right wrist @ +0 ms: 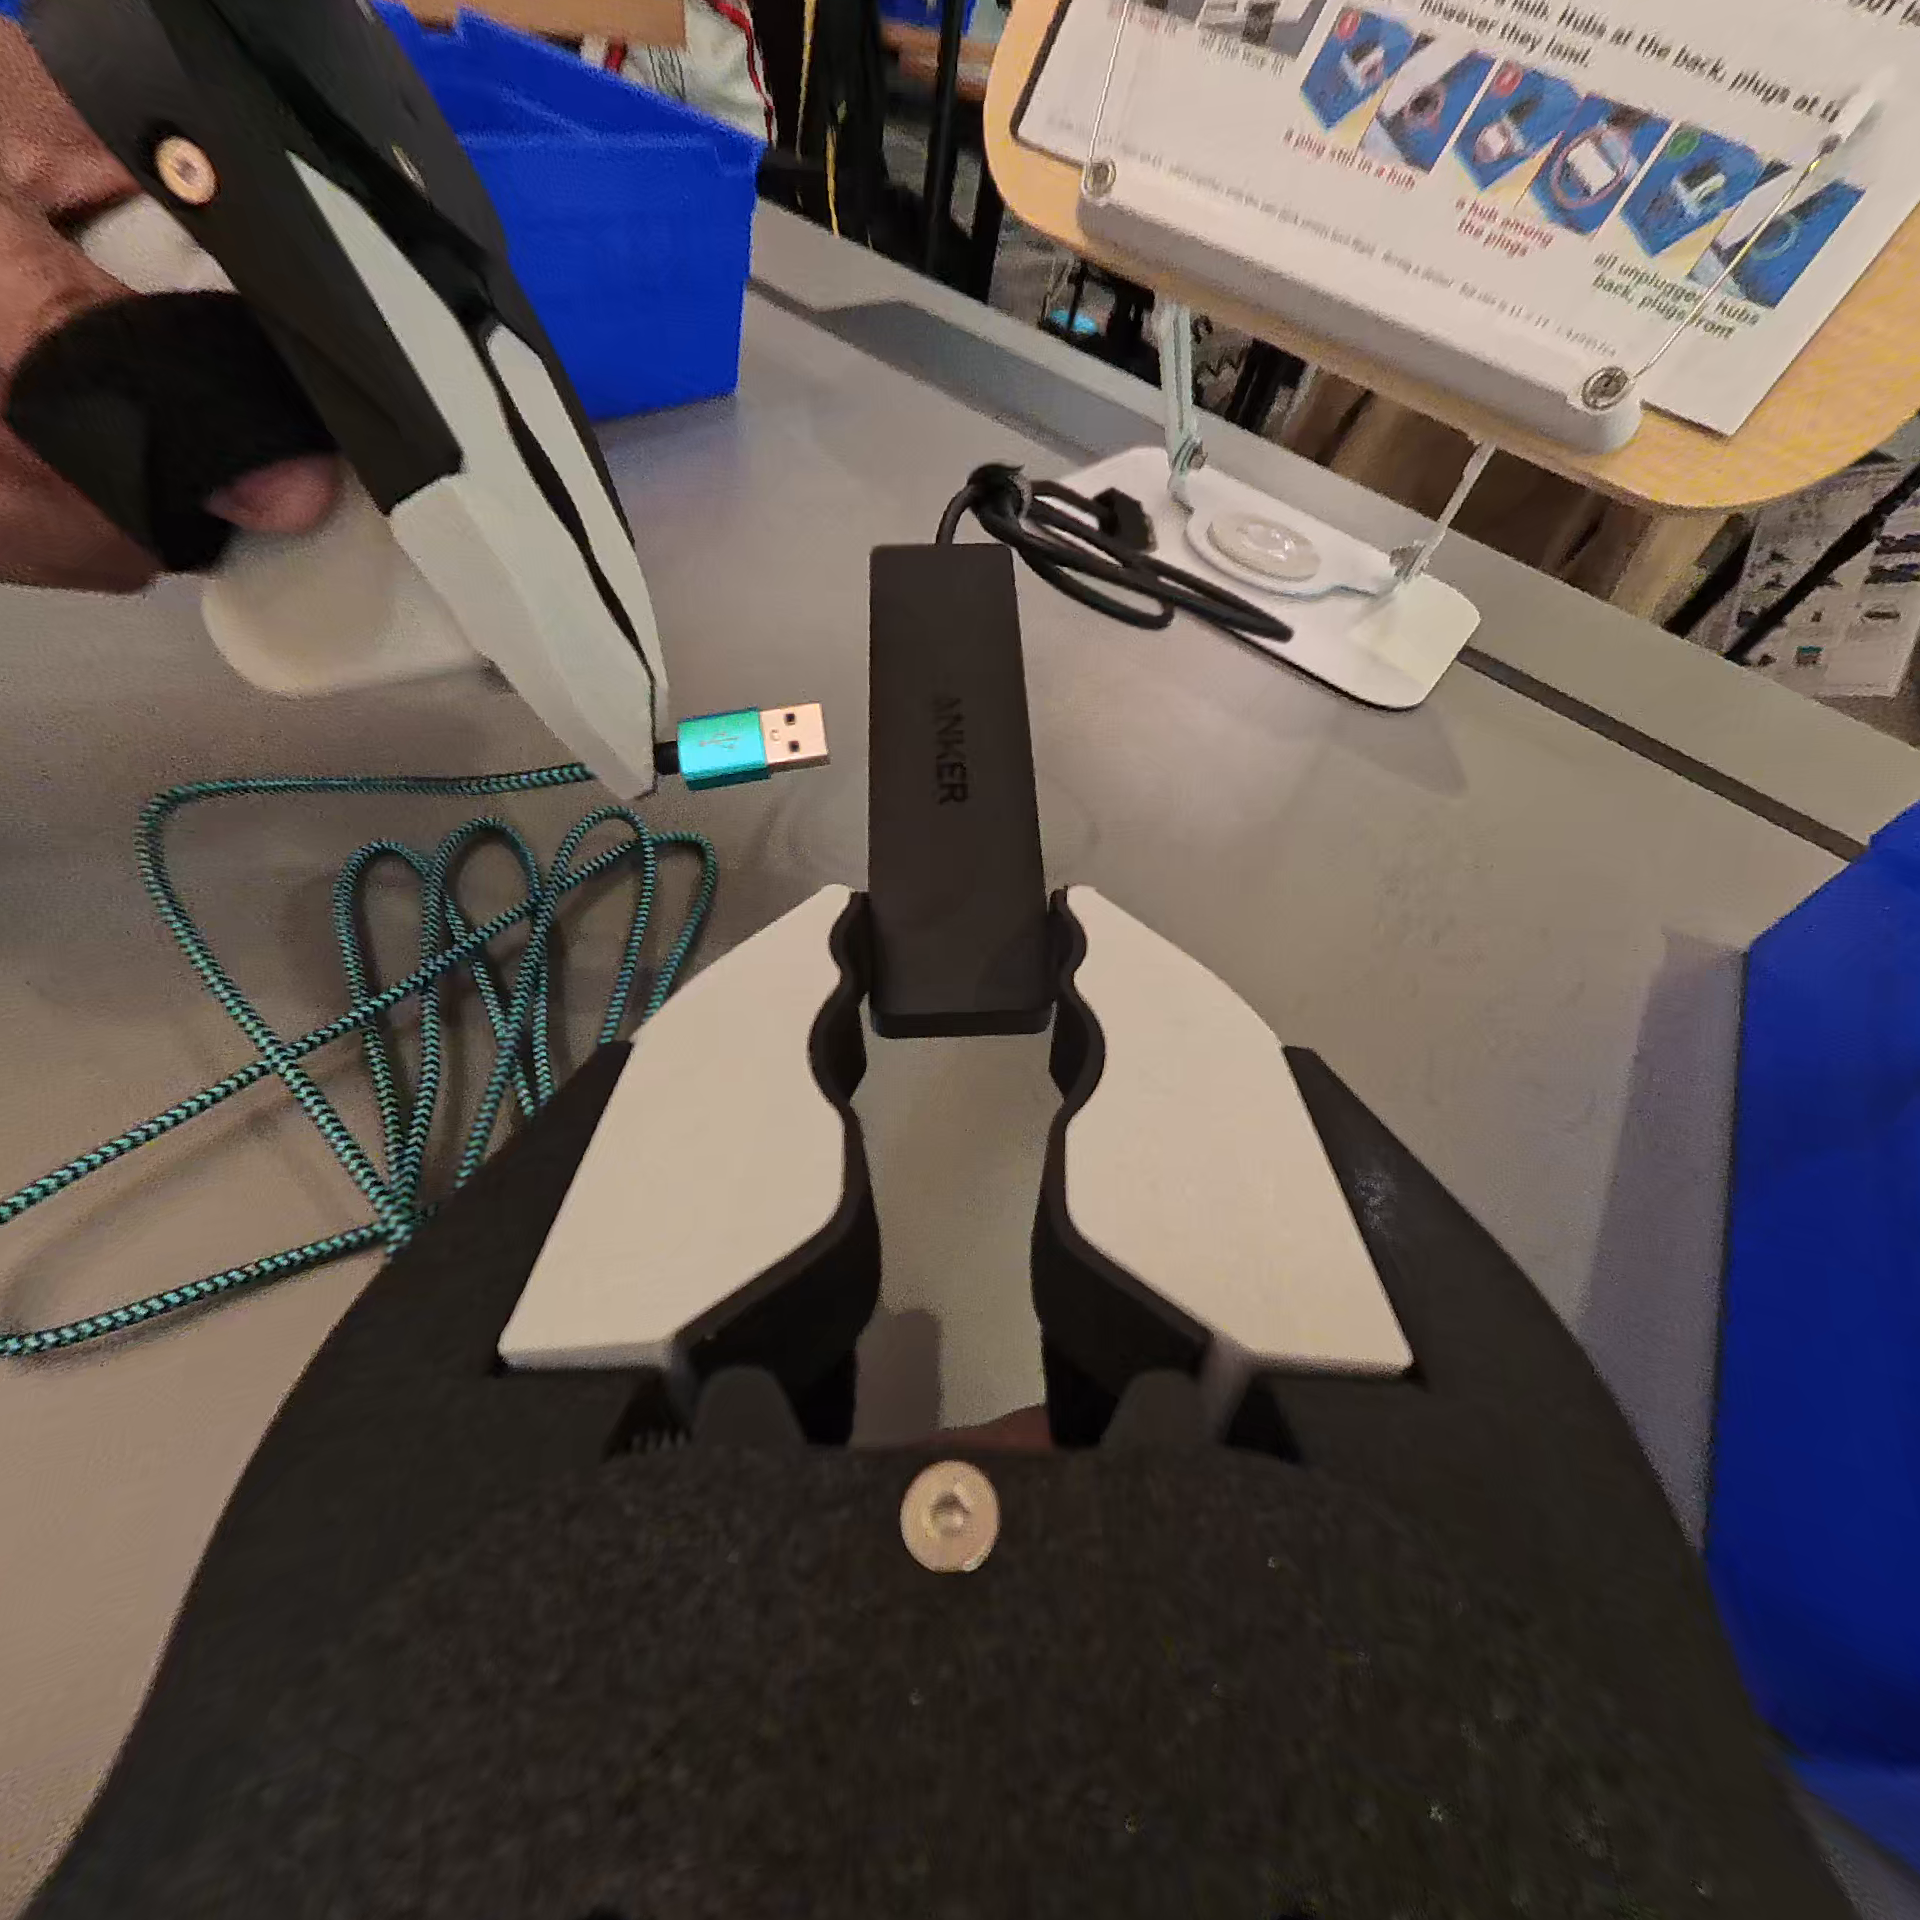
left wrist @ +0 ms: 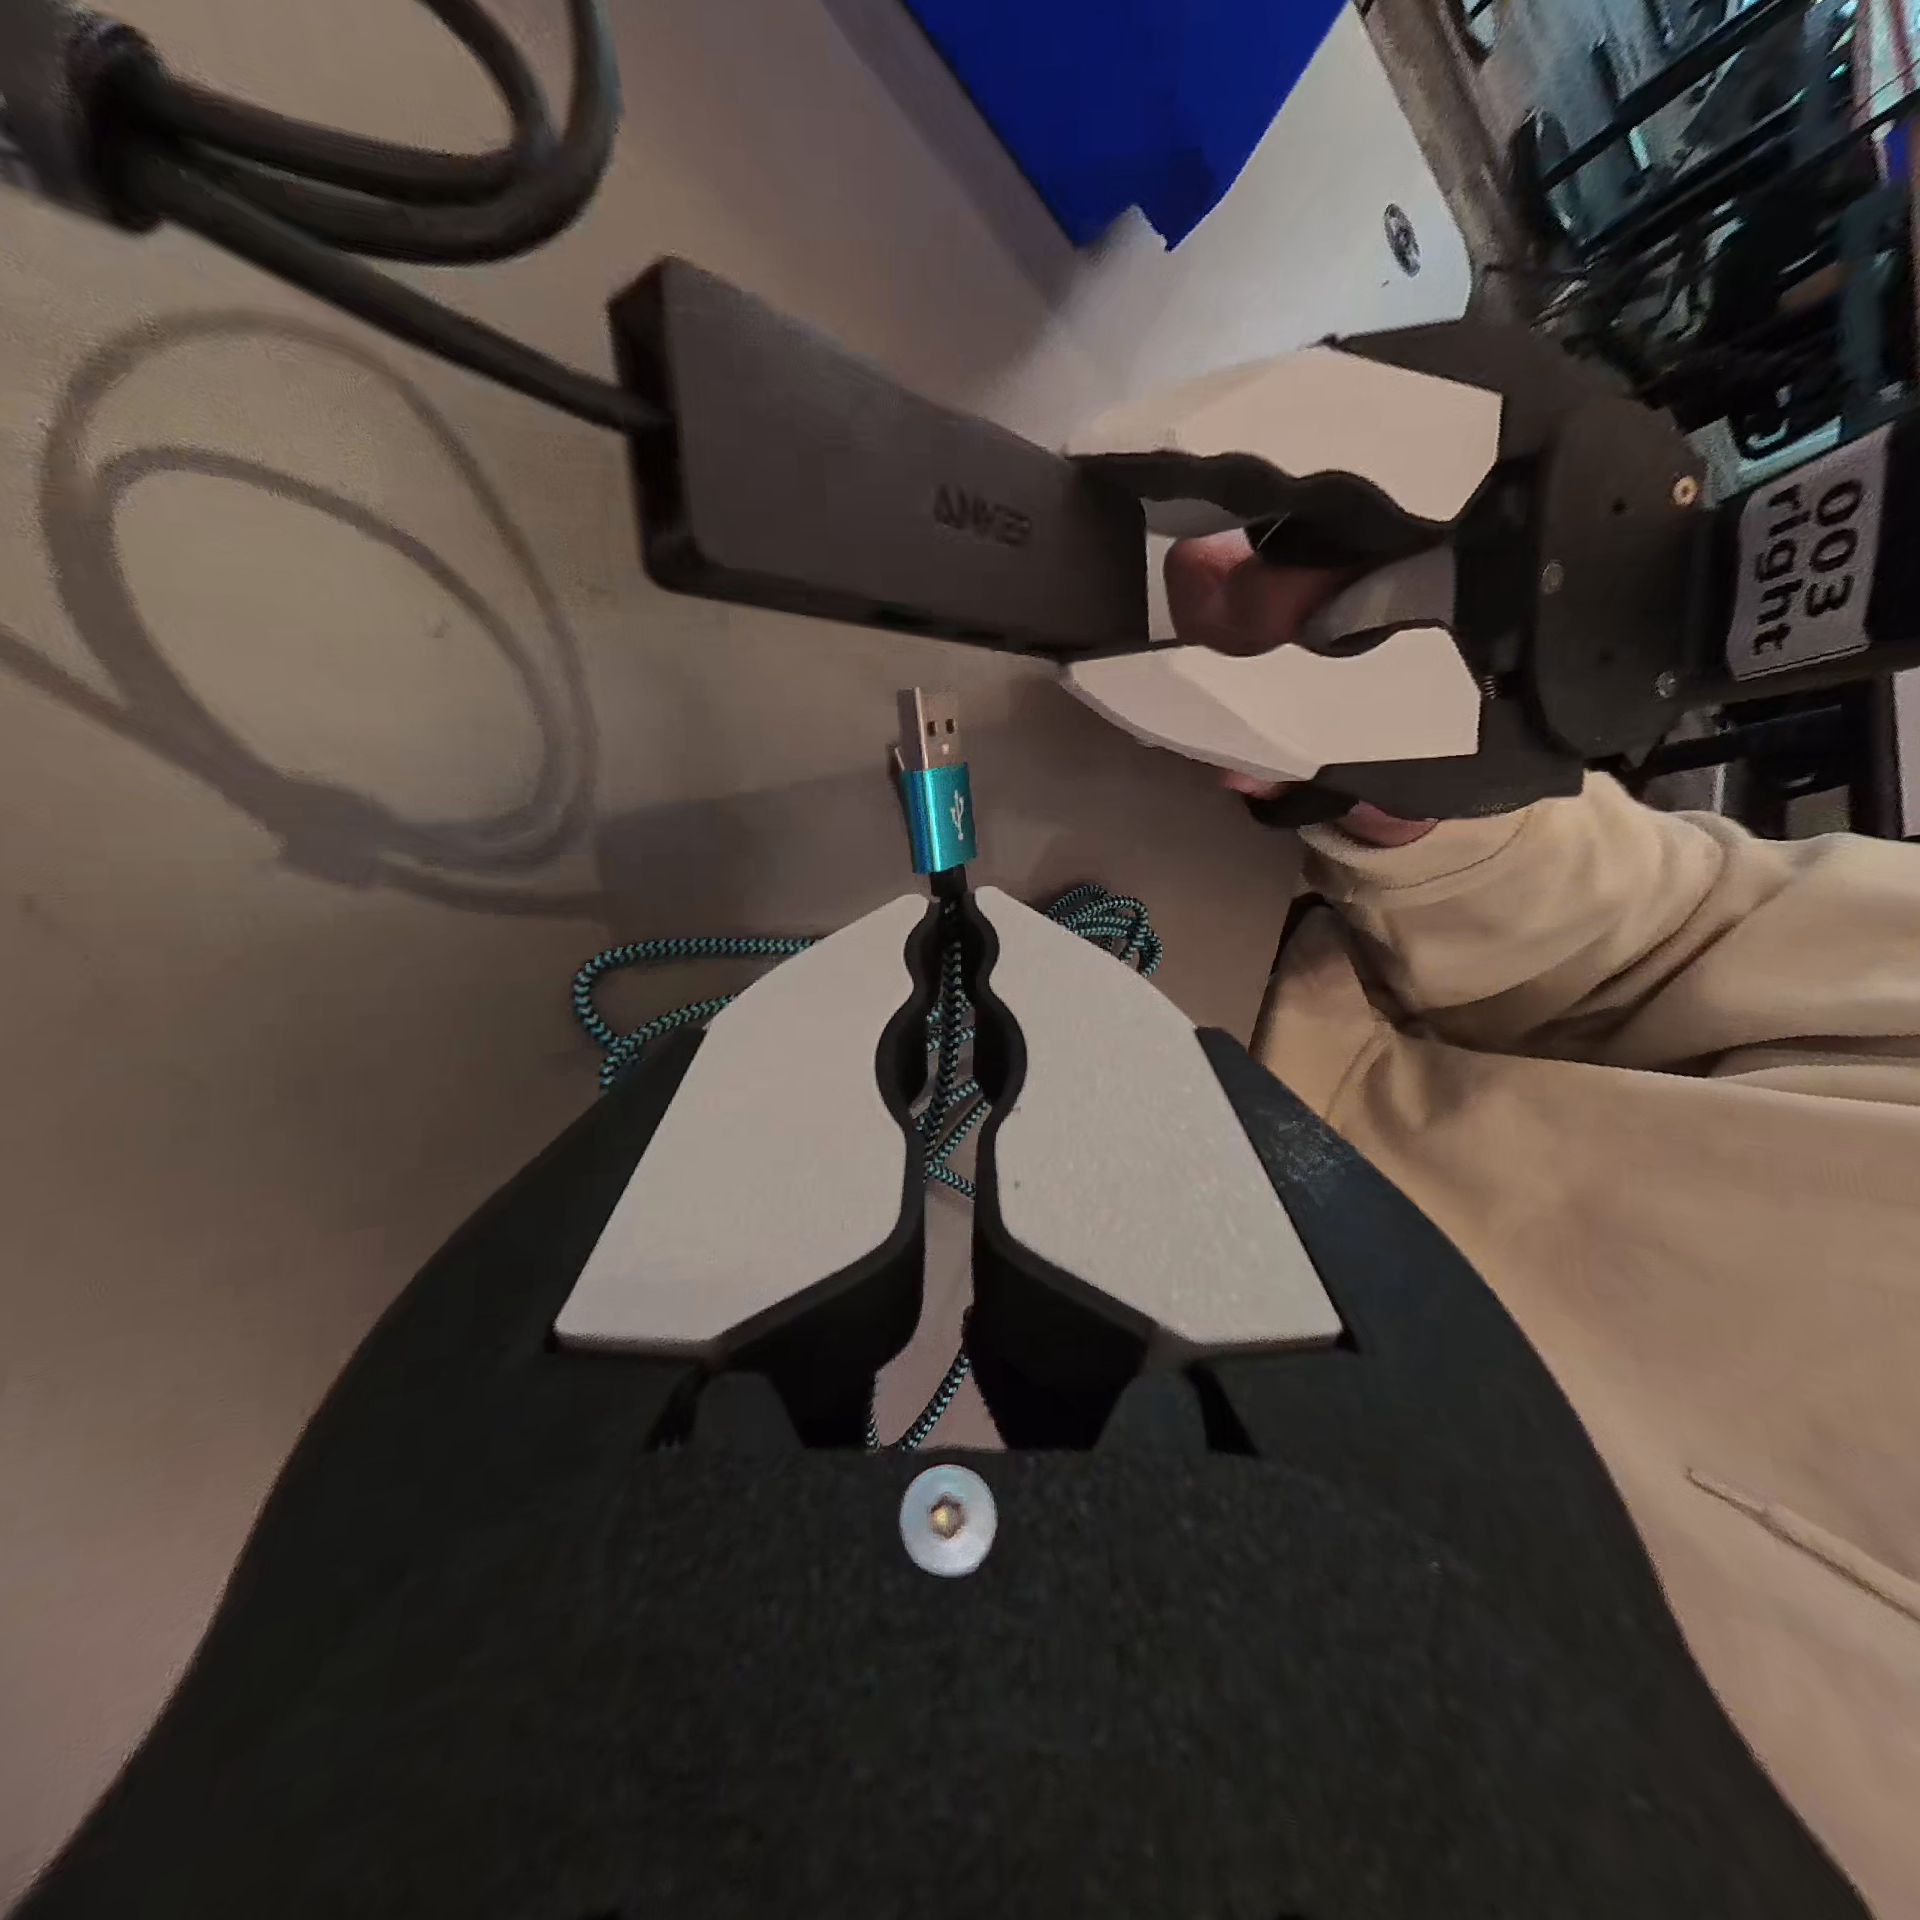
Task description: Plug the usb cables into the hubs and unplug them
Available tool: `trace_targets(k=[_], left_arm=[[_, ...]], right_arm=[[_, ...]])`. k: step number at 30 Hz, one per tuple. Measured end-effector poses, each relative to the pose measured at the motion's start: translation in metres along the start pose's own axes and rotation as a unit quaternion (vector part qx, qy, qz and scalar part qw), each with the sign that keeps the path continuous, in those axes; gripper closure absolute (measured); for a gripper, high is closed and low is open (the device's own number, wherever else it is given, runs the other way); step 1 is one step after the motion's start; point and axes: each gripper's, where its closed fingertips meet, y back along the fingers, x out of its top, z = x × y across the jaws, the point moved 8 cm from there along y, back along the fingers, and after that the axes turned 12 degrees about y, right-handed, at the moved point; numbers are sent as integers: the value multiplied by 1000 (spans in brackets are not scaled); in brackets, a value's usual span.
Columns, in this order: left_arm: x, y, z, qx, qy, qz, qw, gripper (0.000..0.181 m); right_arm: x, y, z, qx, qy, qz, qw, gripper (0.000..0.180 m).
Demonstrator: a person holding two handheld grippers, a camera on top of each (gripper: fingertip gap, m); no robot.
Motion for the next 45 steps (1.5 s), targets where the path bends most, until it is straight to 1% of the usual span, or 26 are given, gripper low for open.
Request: trace_targets(k=[3, 8, 14, 18, 21, 26, 33, 40, 43, 45], left_arm=[[0, 3, -1, -26, 8, 10, 1000, 179], [0, 5, -2, -20, 2, 12, 1000, 179], [-2, 2, -4, -23, 3, 1, 1000, 178], [-2, 1, -8, -46, 16, 2, 999, 179], [-2, 2, -10, -79, 27, 6, 997, 179], [-3, -1, -18, -100, 40, 5, 994, 179], [-5, -3, -23, -124, 47, -1, 991, 179], [-6, -6, -25, -190, 64, -5, 980, 179], [-5, -6, -27, -199, 74, 1, 977, 179], [-5, -6, -27, -190, 68, 0, 979, 179]], right_arm=[[-1, 3, -2, 5, 10, 28, 1000, 147], [-4, 3, 0, 27, 29, 35, 999, 147], [-7, 2, 0, 34, 54, 37, 997, 147], [-5, 2, 1, 37, 48, 49, 997, 147], [-5, 3, 3, 40, 39, 58, 997, 147], [-3, 3, 2, 34, 40, 62, 997, 147], [-3, 3, 3, 53, 38, 74, 995, 147], [-3, 6, 8, 69, 36, 100, 992, 147], [-2, 7, 7, 70, 37, 107, 991, 147], [-2, 6, 5, 70, 45, 105, 991, 147]])
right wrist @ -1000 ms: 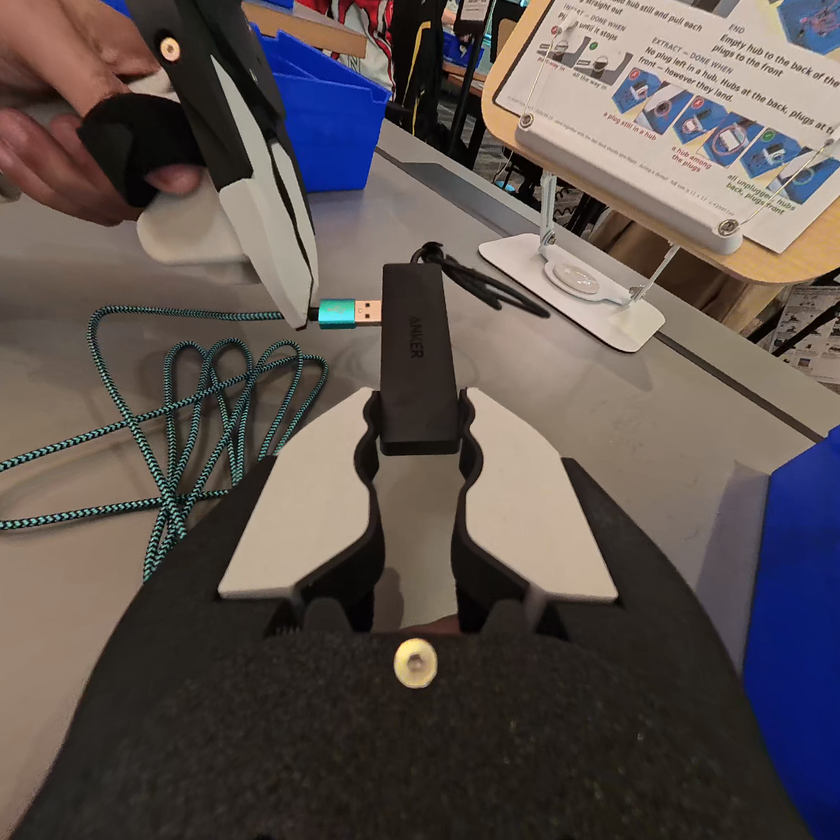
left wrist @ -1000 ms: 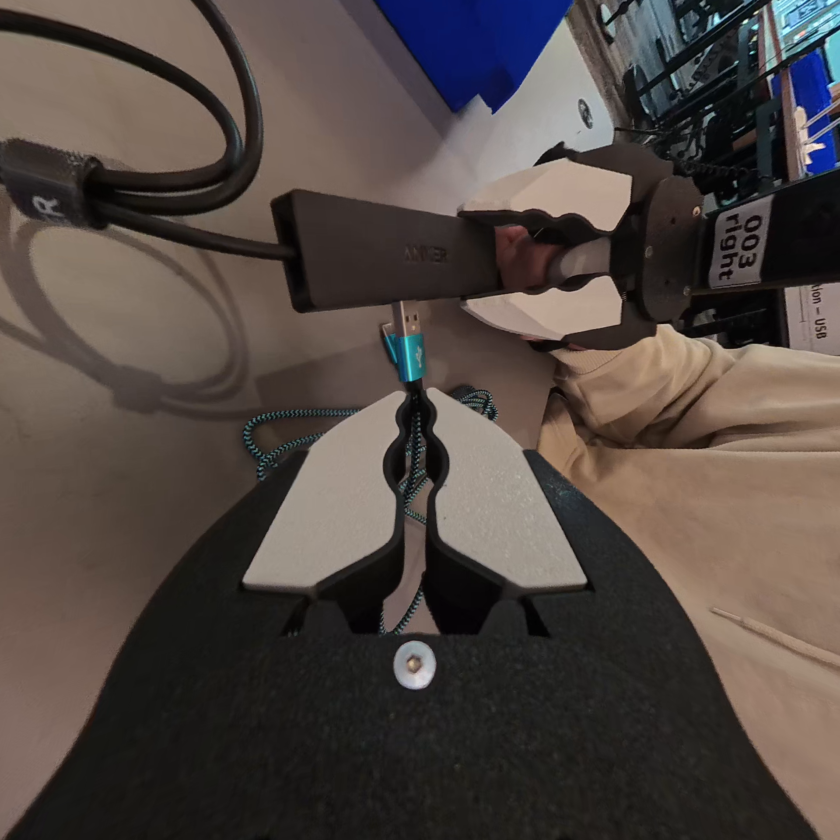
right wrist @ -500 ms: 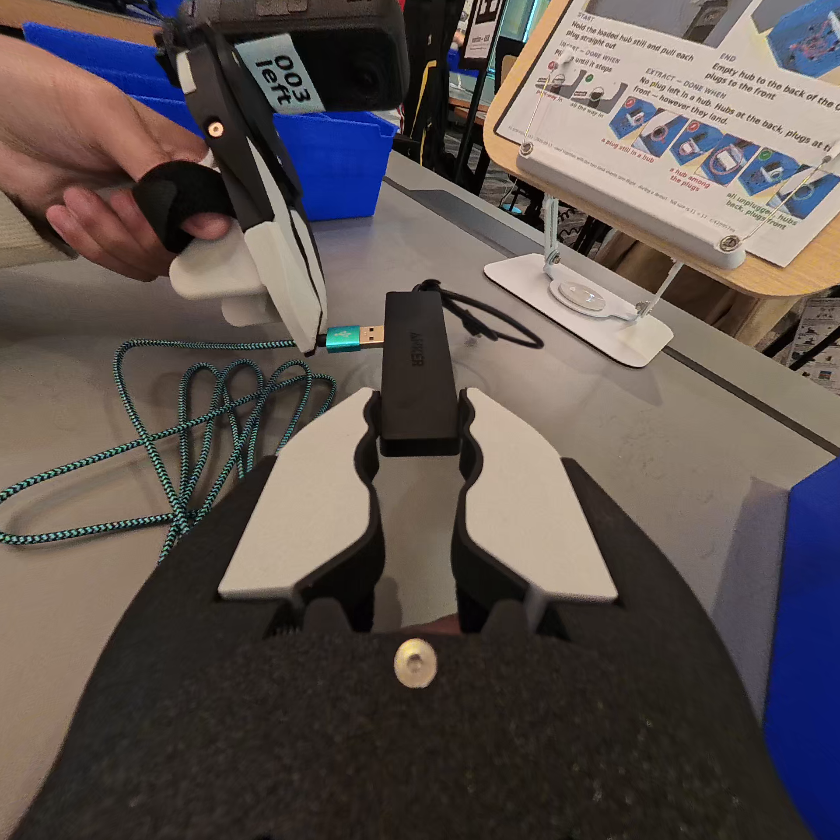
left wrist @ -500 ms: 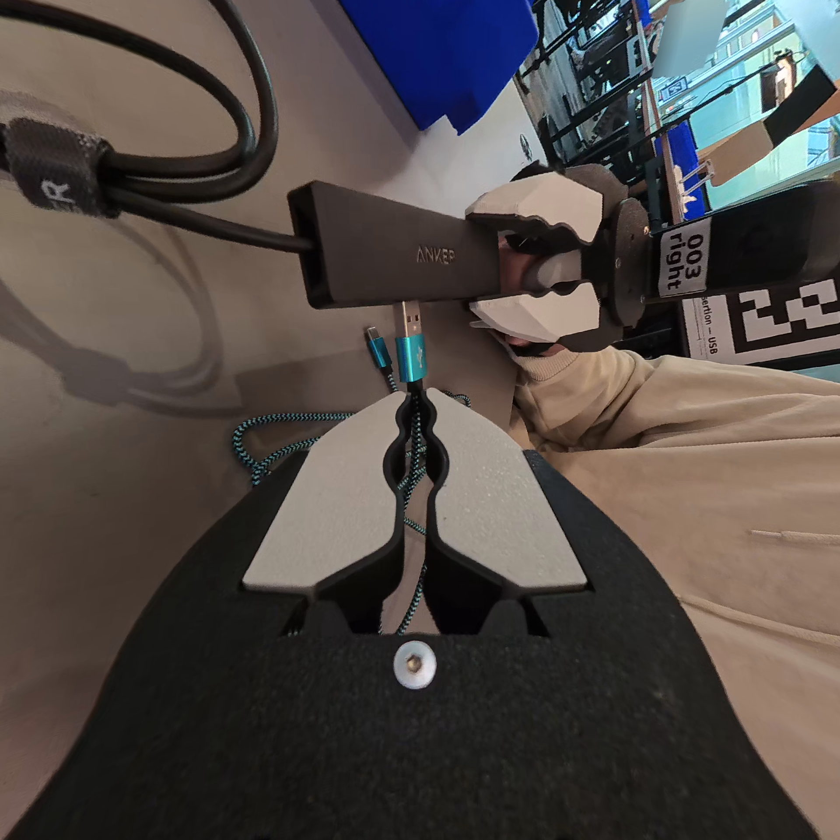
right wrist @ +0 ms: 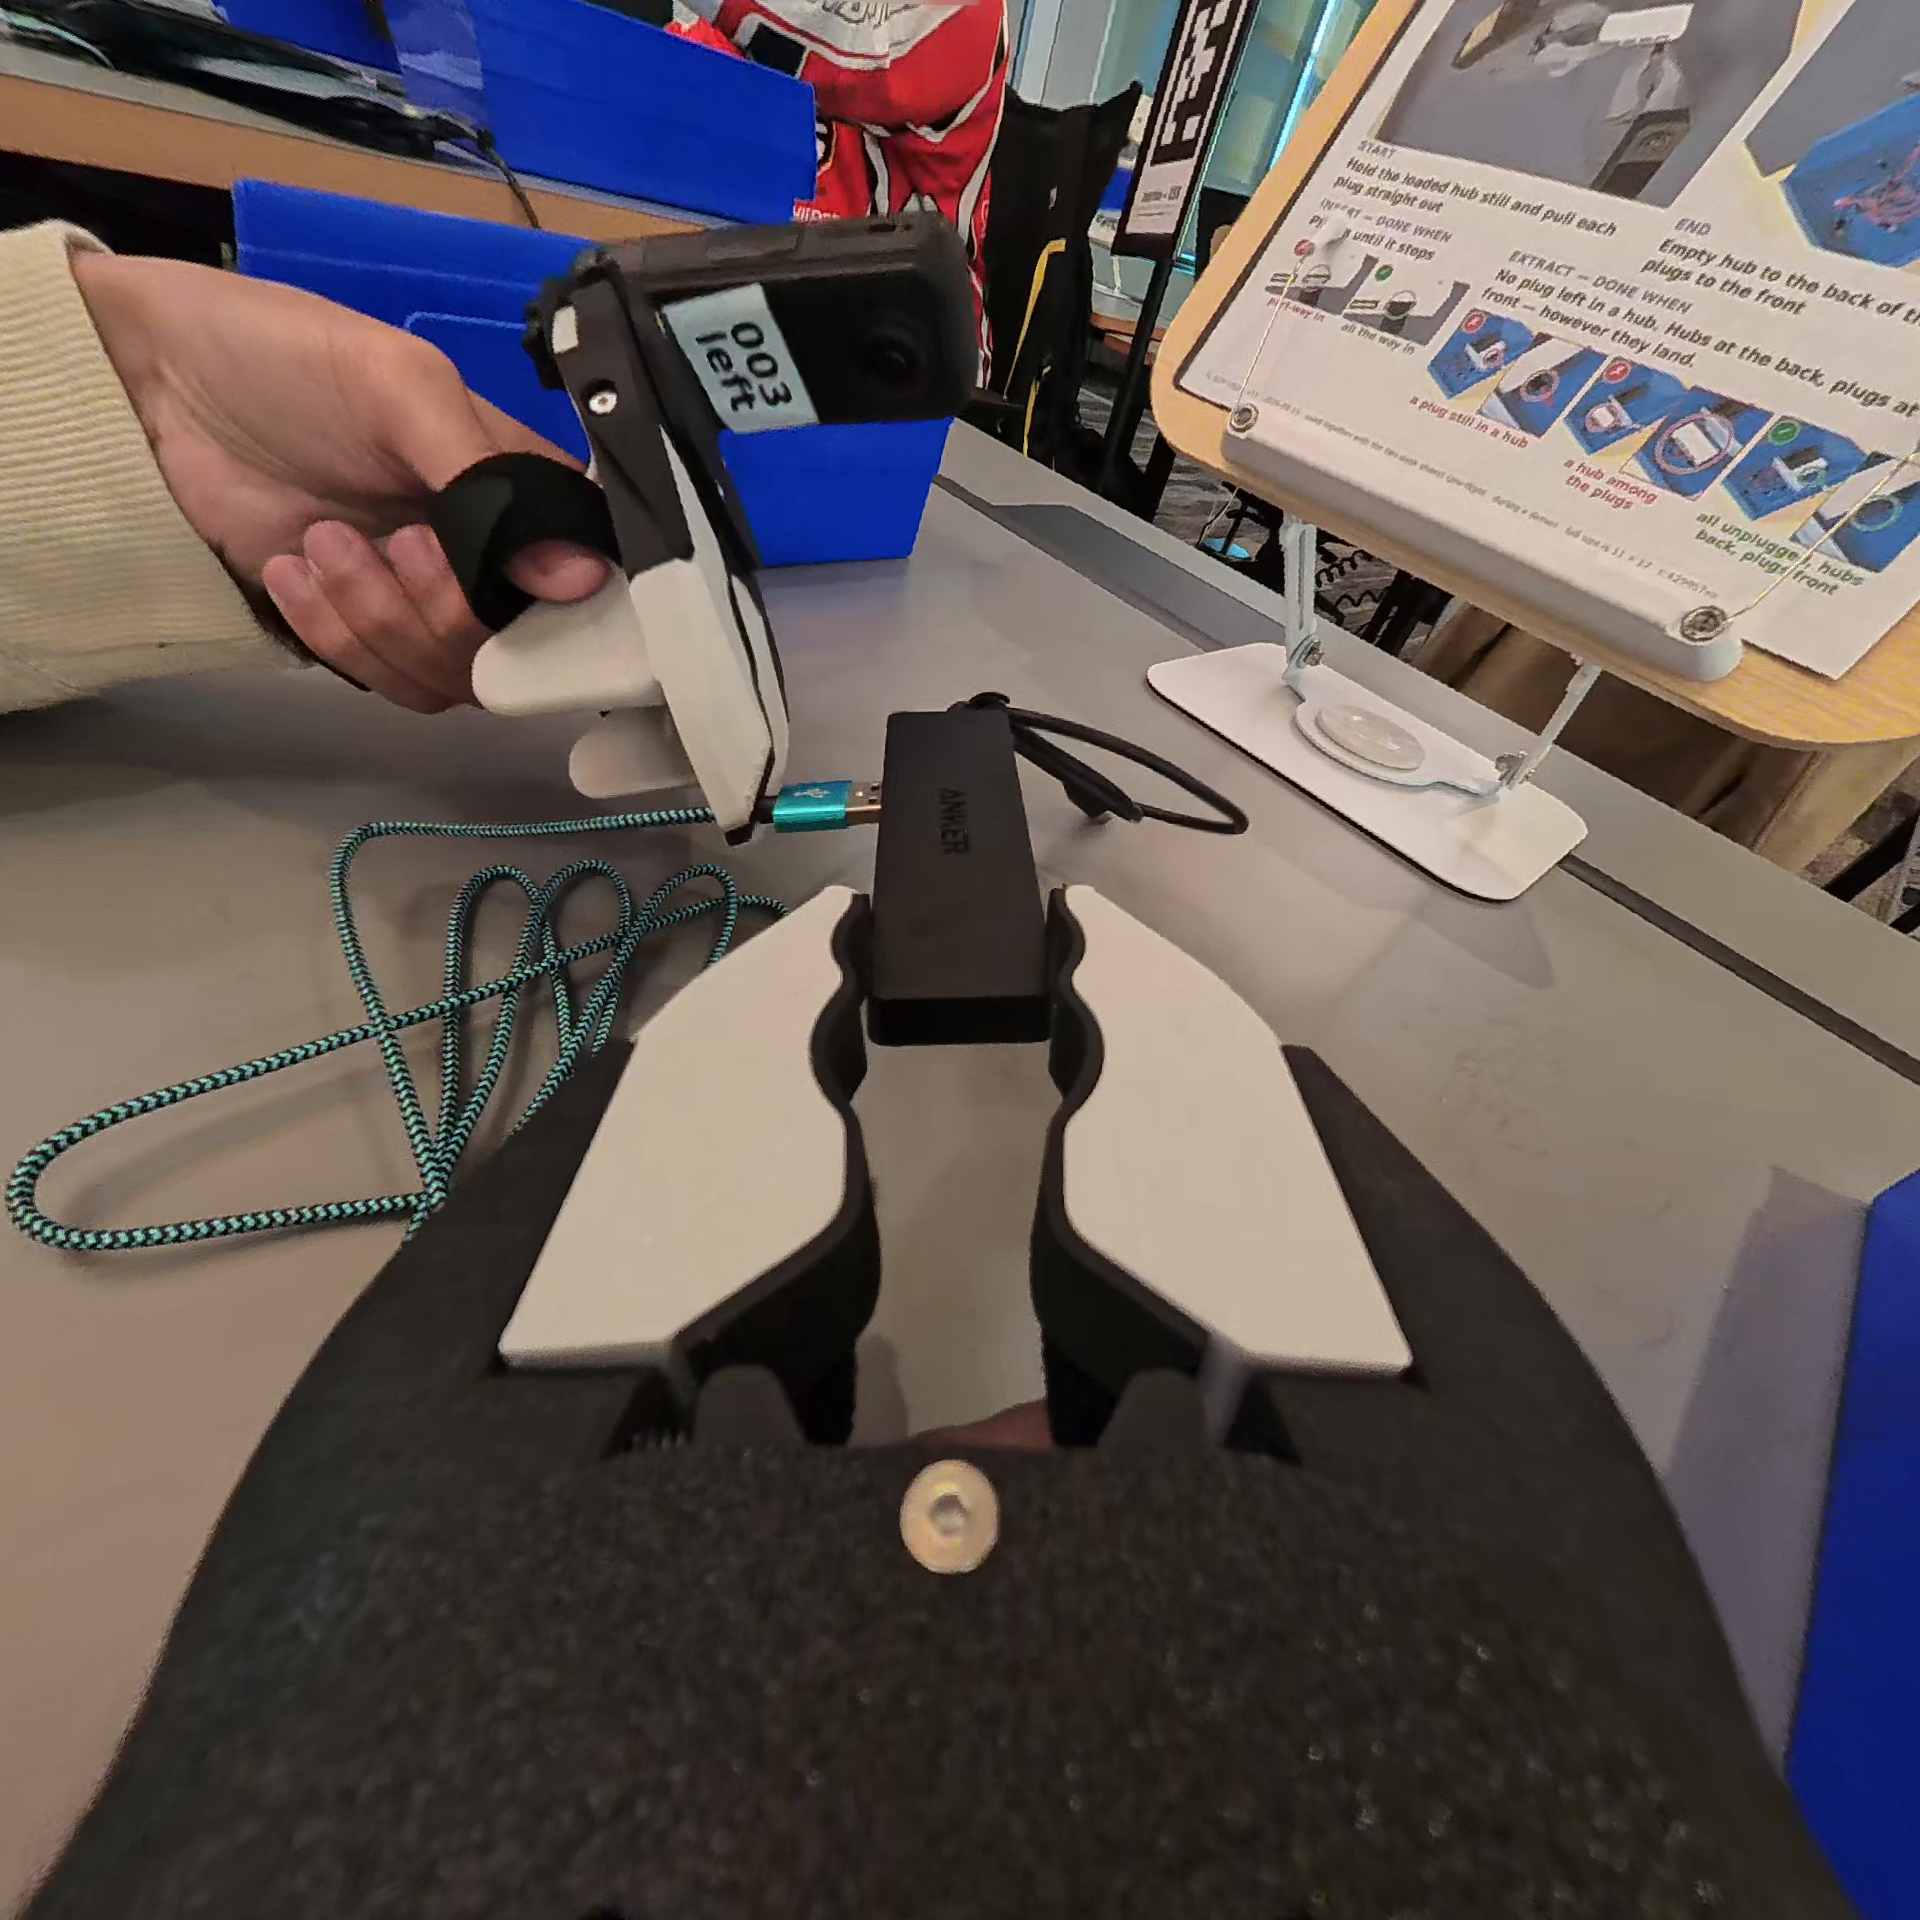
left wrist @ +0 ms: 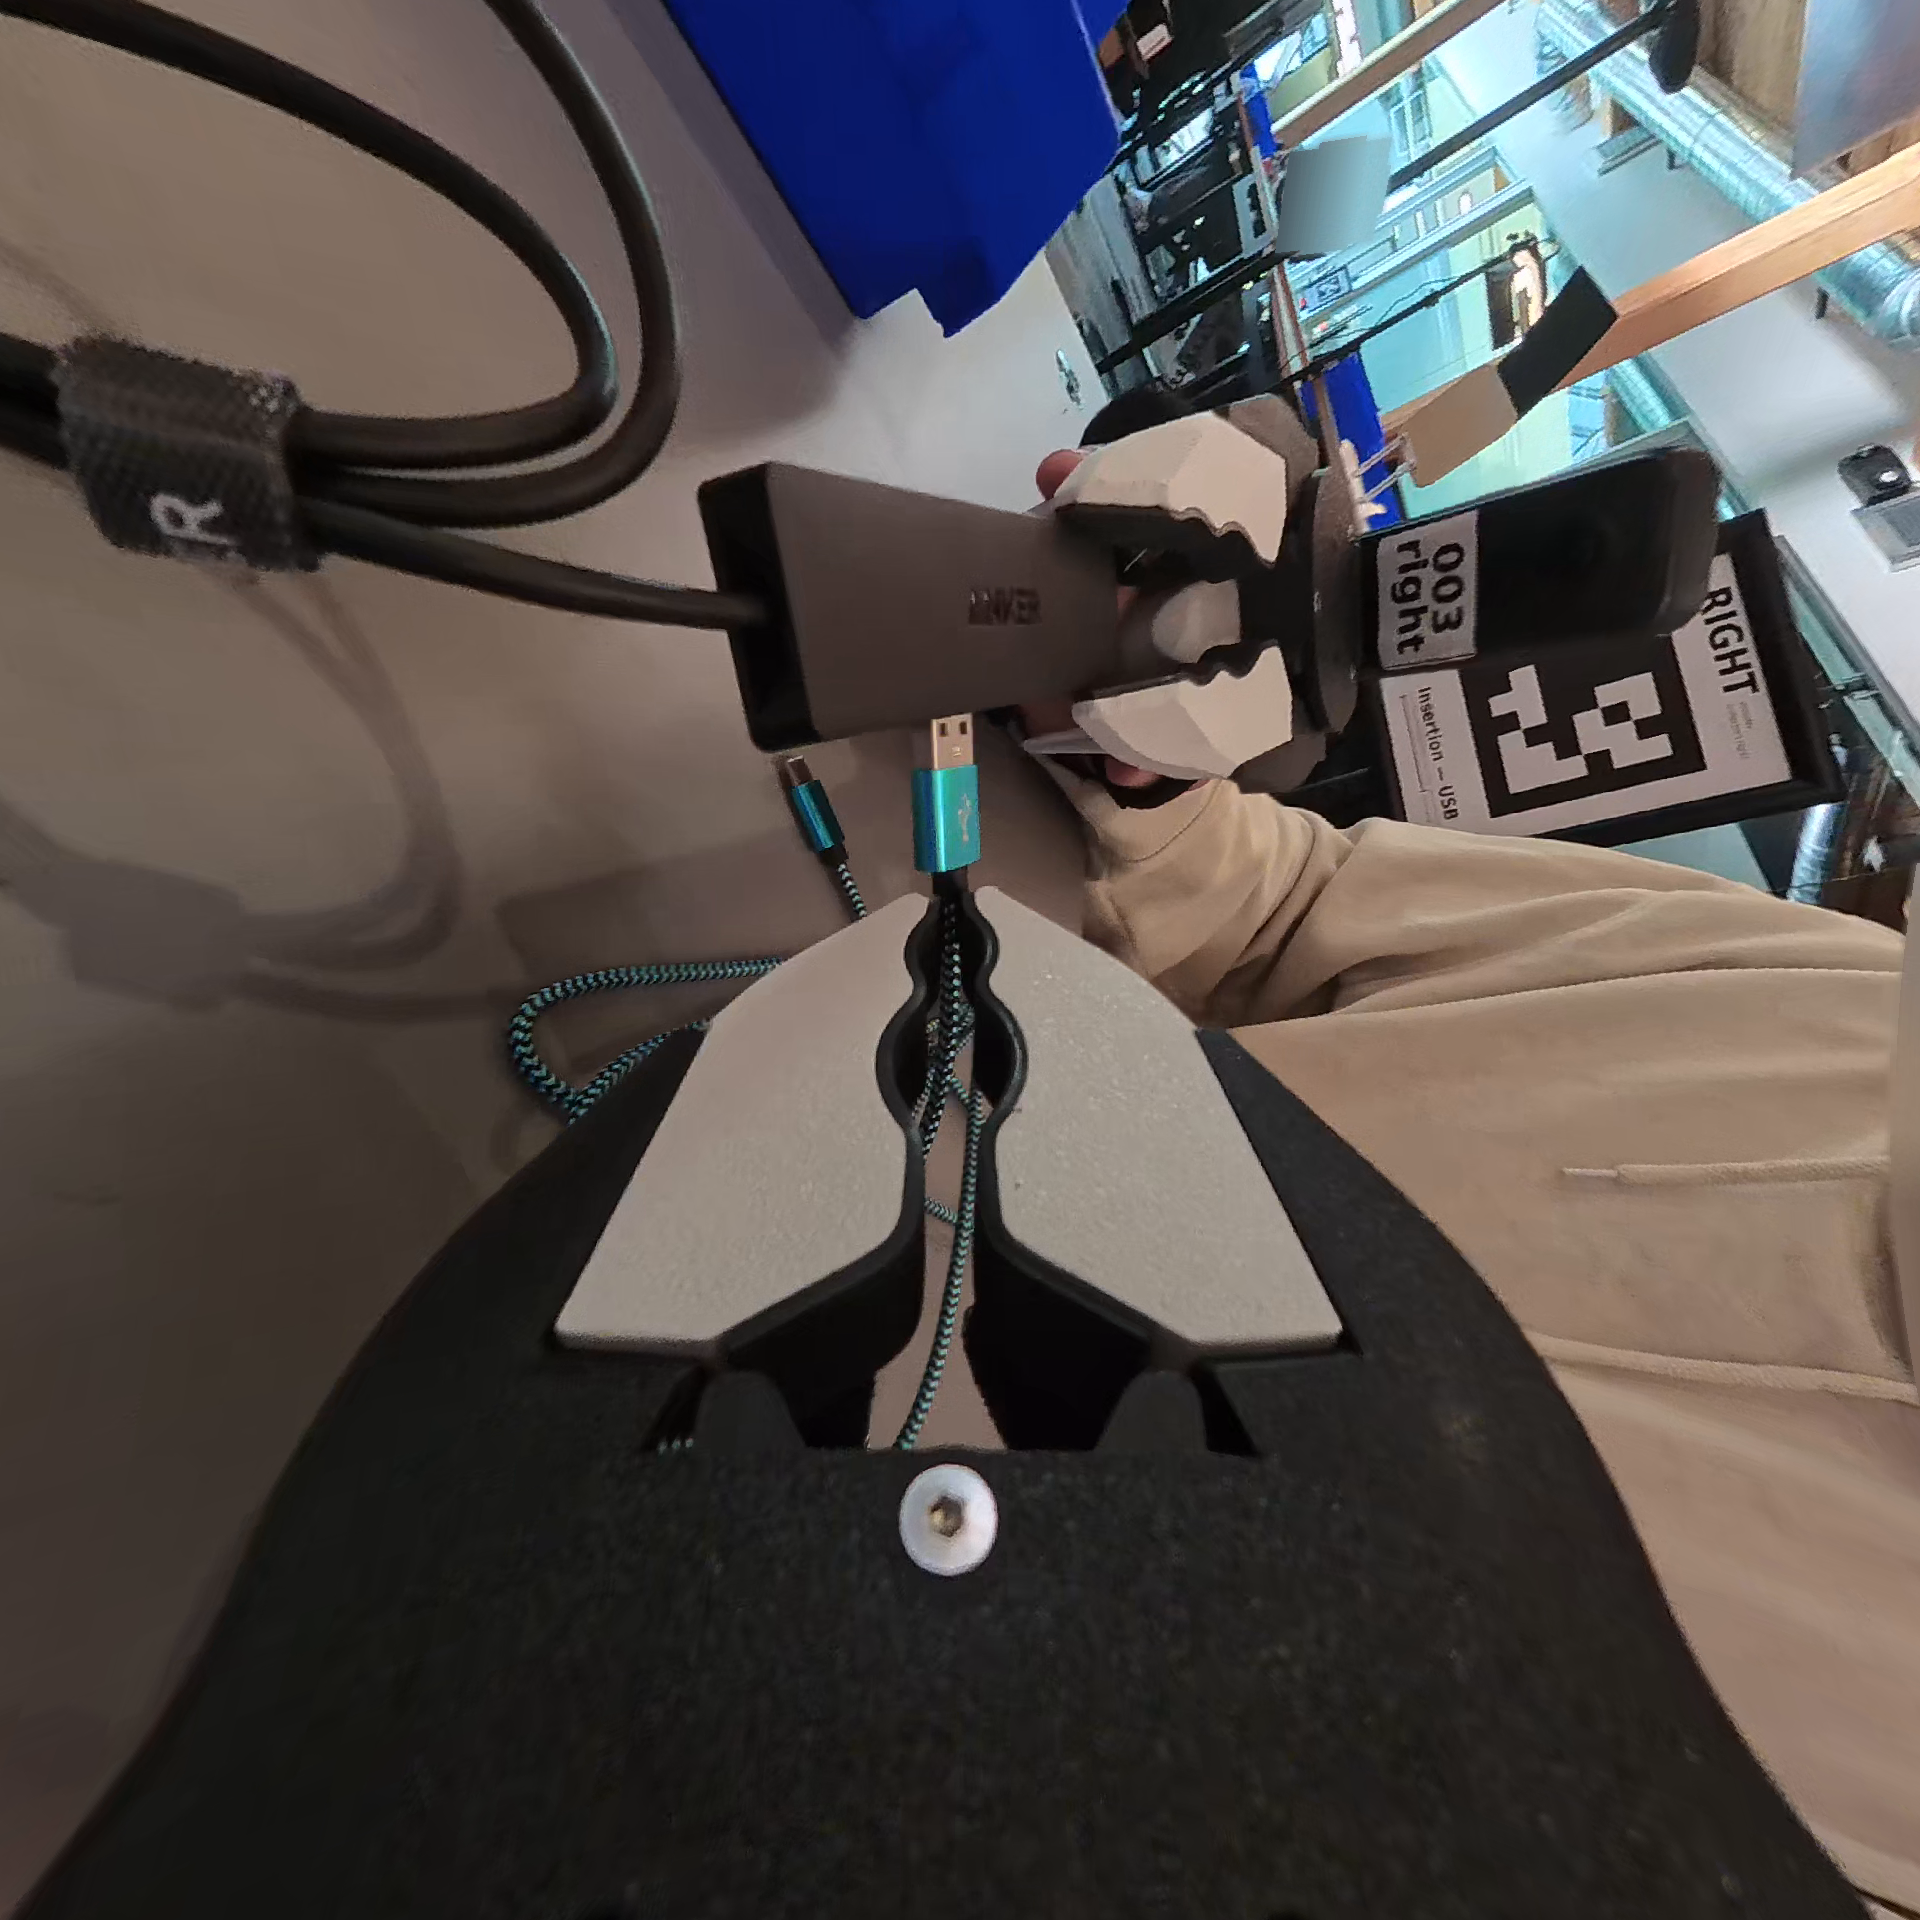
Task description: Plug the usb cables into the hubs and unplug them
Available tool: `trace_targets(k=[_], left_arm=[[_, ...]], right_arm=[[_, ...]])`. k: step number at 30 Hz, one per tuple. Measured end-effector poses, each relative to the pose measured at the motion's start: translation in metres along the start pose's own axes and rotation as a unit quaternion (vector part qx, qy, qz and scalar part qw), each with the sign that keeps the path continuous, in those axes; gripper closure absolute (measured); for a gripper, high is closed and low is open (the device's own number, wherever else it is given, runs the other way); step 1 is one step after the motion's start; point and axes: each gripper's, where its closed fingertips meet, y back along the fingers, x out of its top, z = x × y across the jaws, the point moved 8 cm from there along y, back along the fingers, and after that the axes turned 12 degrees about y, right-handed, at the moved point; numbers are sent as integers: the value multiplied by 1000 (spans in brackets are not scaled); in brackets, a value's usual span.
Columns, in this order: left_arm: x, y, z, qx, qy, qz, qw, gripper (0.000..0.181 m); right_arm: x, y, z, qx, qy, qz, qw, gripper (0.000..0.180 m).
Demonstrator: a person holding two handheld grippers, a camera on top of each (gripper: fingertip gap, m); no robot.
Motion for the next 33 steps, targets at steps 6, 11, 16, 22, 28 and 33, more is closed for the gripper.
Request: trace_targets(k=[6, 11, 16, 22, 28, 33], left_arm=[[1, 1, 5, 7, -28, 8, 1000, 179], [2, 1, 3, 33, -27, 11, 999, 179], [2, 3, 5, 59, -47, 8, 997, 179], [3, 1, 8, 119, -61, 8, 991, 179], [3, 7, 9, 100, -58, 22, 993, 178], [3, 9, 5, 98, -53, 23, 993, 179]], right_arm=[[-1, -1, 3, 13, 3, 2, 1000, 148], [0, -4, -1, 0, 36, -16, 999, 148], [-2, -7, 0, 23, 22, -15, 999, 148], [-7, -13, 6, 45, -20, -20, 999, 148], [-9, -19, 10, 68, -82, -34, 994, 143], [-13, -19, 17, 77, -157, -43, 984, 129]])
